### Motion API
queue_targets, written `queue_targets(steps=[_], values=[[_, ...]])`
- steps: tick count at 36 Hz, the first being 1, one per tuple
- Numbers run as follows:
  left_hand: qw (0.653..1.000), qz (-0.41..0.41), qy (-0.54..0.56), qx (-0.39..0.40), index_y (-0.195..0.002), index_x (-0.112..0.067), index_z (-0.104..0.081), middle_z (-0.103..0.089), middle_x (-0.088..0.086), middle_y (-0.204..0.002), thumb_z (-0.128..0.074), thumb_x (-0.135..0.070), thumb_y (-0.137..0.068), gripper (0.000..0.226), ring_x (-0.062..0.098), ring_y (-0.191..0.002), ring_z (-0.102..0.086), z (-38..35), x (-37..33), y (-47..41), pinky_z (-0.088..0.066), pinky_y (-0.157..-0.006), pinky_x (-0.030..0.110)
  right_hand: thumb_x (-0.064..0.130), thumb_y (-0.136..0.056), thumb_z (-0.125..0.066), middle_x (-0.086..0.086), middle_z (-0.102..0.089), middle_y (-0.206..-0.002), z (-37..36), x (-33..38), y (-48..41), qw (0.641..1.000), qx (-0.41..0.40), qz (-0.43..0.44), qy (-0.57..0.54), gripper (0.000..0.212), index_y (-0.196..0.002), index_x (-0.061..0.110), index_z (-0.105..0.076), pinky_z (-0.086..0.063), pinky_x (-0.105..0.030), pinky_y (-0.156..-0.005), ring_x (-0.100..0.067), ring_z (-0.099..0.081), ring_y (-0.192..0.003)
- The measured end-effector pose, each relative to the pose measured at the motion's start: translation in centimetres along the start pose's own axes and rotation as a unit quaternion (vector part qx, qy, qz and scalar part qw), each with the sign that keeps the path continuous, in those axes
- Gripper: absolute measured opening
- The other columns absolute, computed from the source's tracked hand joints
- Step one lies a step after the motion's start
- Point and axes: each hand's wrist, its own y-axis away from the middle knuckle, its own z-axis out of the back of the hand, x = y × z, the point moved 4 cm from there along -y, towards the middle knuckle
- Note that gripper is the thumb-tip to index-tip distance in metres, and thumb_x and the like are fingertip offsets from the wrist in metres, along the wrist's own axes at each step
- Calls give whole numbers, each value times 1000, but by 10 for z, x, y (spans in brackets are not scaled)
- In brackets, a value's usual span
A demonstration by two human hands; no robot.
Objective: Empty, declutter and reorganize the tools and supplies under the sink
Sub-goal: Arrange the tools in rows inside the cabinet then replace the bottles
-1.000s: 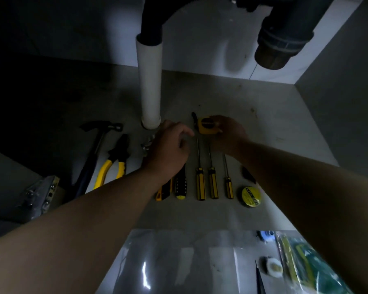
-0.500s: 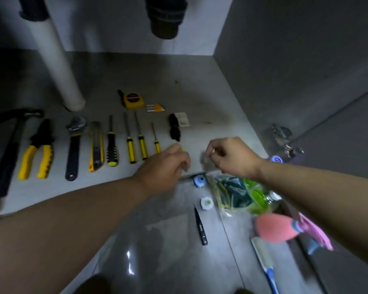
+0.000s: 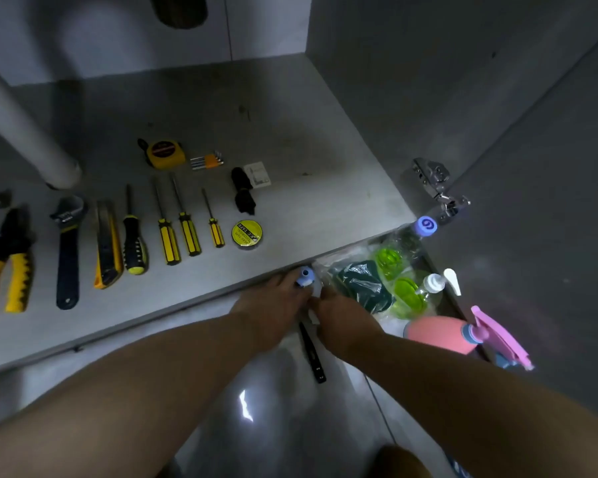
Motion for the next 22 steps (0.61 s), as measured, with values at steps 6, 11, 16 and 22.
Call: queue_targets(steps=[6,11,16,22], values=[[998,-7,-60,18,-162,-14,-7,-3,6,-169,-50,-8,-97,78,29,-153,-21,2,-3,-25,-36,-118,43,5,-98,-45,-19,-50,-133,-12,0,-7,1000,-12,-10,6,34,-128,10,-59,-55,-40,-90,-37,-67,-102],[994,-15,-104,26,-157,-5,-23,-15,11,-165,-42,-2,-98,62,31,-149,-31,0,-4,-41,-34,-118,44,6,-94,-48,-16,-57,-125,-14,-8,-5,998,-14,-17,-57,30,-118,13,-64,-56,-38,-89,-36,-68,-99],[997,-9,-67,28,-149,-4,-38,-30,15,-157,-38,-5,-101,48,33,-143,-37,0,-4,-42,-35,-116,46,3,-87,-54,-12,-62,-110,-11,-14,3,989,-39,0,-144,28,-105,15,-71,-53,-31,-83,-32,-67,-92],[998,12,-65,23,-136,-11,-46,-45,12,-140,-45,-6,-100,37,30,-125,-53,-4,-4,-27,-45,-98,38,3,-73,-65,4,-65,-79,10,-25,10,974,-57,29,-217,22,-87,17,-74,-41,-11,-65,-11,-62,-72]])
